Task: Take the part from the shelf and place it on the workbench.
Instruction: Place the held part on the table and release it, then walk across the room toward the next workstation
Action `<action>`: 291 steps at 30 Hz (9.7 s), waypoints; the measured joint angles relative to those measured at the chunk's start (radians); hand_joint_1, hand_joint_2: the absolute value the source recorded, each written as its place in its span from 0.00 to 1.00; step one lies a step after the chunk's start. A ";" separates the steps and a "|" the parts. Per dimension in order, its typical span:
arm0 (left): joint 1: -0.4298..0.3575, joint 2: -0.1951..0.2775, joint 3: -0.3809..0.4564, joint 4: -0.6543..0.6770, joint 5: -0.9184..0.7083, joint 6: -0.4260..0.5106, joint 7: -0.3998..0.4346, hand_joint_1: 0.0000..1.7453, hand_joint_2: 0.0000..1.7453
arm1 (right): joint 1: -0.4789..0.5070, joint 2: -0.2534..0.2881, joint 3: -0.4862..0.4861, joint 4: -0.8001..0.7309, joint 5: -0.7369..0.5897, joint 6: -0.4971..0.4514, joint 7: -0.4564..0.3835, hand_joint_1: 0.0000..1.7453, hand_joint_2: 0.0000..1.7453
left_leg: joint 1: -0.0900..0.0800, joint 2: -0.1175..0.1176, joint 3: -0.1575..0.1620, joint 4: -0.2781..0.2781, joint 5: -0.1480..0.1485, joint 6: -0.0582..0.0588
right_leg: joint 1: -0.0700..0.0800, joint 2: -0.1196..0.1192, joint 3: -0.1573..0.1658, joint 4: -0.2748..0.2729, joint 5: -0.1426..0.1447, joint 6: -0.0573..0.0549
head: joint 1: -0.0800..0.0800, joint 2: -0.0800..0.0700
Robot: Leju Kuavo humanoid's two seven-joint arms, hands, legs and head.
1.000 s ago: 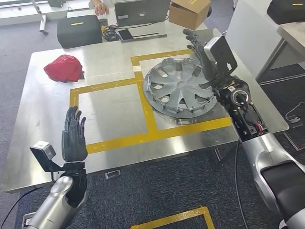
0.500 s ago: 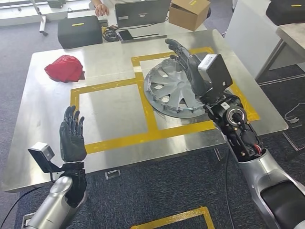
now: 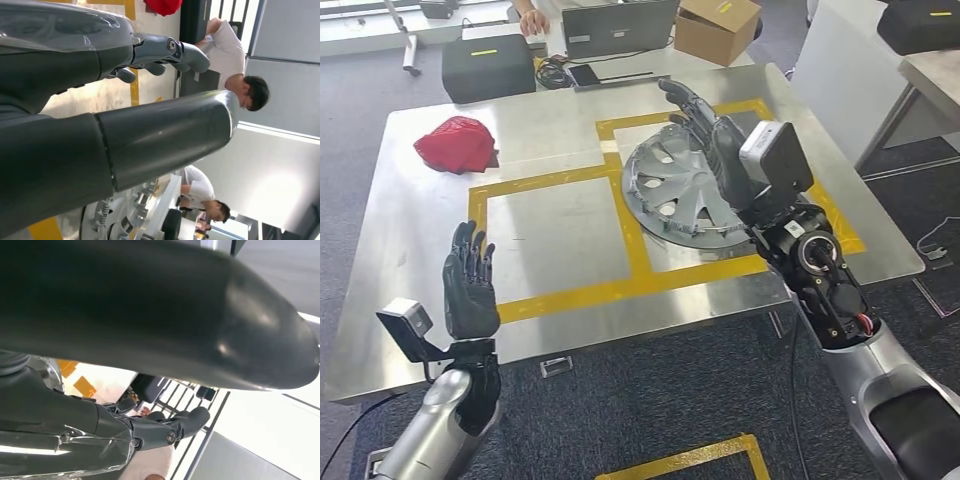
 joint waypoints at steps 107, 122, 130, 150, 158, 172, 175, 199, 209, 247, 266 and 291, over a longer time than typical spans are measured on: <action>0.083 0.034 0.010 -0.182 -0.003 0.069 0.089 0.00 0.00 | 0.004 0.029 -0.009 -0.058 0.002 0.043 0.031 0.00 0.00 | 0.023 0.016 0.056 0.006 -0.047 0.001 | -0.020 -0.003 -0.129 0.294 -0.050 0.040 | 0.018 0.000; 0.100 0.043 0.016 -0.200 -0.010 0.079 0.101 0.00 0.00 | 0.013 0.030 -0.008 -0.061 0.000 0.045 0.030 0.00 0.00 | 0.026 0.011 -0.043 0.322 -0.169 -0.044 | -0.016 -0.006 -0.055 0.036 0.048 -0.018 | -0.007 0.000; 0.096 0.046 0.018 -0.222 -0.012 0.088 0.110 0.00 0.00 | 0.010 0.031 -0.009 -0.063 0.000 0.049 0.034 0.00 0.00 | 0.015 0.011 0.123 0.015 -0.102 0.000 | -0.012 -0.004 -0.094 0.041 0.072 0.014 | -0.004 0.000; 0.104 0.055 0.019 -0.238 -0.013 0.078 0.124 0.00 0.00 | 0.010 0.031 -0.012 -0.075 0.002 0.045 0.045 0.00 0.00 | 0.029 0.011 -0.104 0.338 -0.209 -0.060 | -0.021 -0.006 -0.066 0.048 0.041 -0.019 | -0.004 0.000; 0.085 0.058 0.019 -0.248 -0.013 0.076 0.123 0.00 0.00 | 0.010 0.031 -0.020 -0.086 0.011 0.043 0.046 0.00 0.00 | 0.007 0.006 0.187 0.033 -0.194 -0.013 | -0.023 -0.007 -0.148 0.029 0.154 0.009 | -0.008 0.000; 0.095 0.057 0.019 -0.250 -0.009 0.077 0.124 0.00 0.00 | 0.023 0.032 -0.031 -0.099 0.018 0.037 0.053 0.00 0.00 | 0.013 0.018 -0.014 0.037 -0.009 -0.012 | -0.014 -0.004 0.053 0.063 -0.064 0.019 | 0.014 0.000; 0.098 0.058 0.019 -0.251 -0.010 0.082 0.126 0.00 0.00 | 0.025 0.032 -0.033 -0.103 0.018 0.036 0.056 0.00 0.00 | 0.015 0.018 -0.019 0.034 0.006 -0.029 | -0.013 -0.007 0.059 0.024 -0.058 -0.010 | 0.008 0.000; 0.116 0.060 0.018 -0.255 0.001 0.099 0.119 0.00 0.00 | 0.049 0.029 -0.050 -0.116 0.051 0.020 0.067 0.00 0.00 | 0.028 0.011 0.107 0.029 -0.117 -0.023 | -0.014 -0.007 -0.039 0.005 0.056 -0.007 | 0.006 0.000; 0.117 0.062 0.018 -0.255 0.006 0.100 0.113 0.00 0.00 | 0.049 0.029 -0.050 -0.106 0.061 0.010 0.062 0.00 0.00 | 0.028 0.011 0.107 0.027 -0.117 -0.023 | -0.014 -0.007 -0.039 0.004 0.055 0.005 | 0.006 0.000; 0.105 0.040 0.018 -0.235 0.012 0.048 0.076 0.00 0.00 | 0.068 0.009 -0.050 -0.115 0.084 -0.022 0.101 0.00 0.00 | 0.058 -0.050 0.138 -0.003 -0.111 -0.031 | -0.050 0.022 -0.092 0.122 0.025 0.063 | 0.015 0.000; 0.125 0.039 0.018 -0.236 0.005 0.064 0.085 0.00 0.00 | 0.098 0.004 -0.048 -0.161 0.071 -0.028 0.115 0.00 0.00 | -0.006 0.079 0.048 0.050 -0.091 0.008 | 0.007 -0.119 -0.027 0.050 0.000 -0.013 | -0.007 0.000; 0.116 0.039 0.018 -0.240 0.001 0.057 0.099 0.00 0.00 | 0.087 0.003 -0.056 -0.158 0.073 -0.015 0.100 0.00 0.00 | 0.032 0.011 -0.116 0.314 -0.159 -0.052 | -0.031 -0.057 -0.031 0.051 0.001 -0.011 | -0.010 0.000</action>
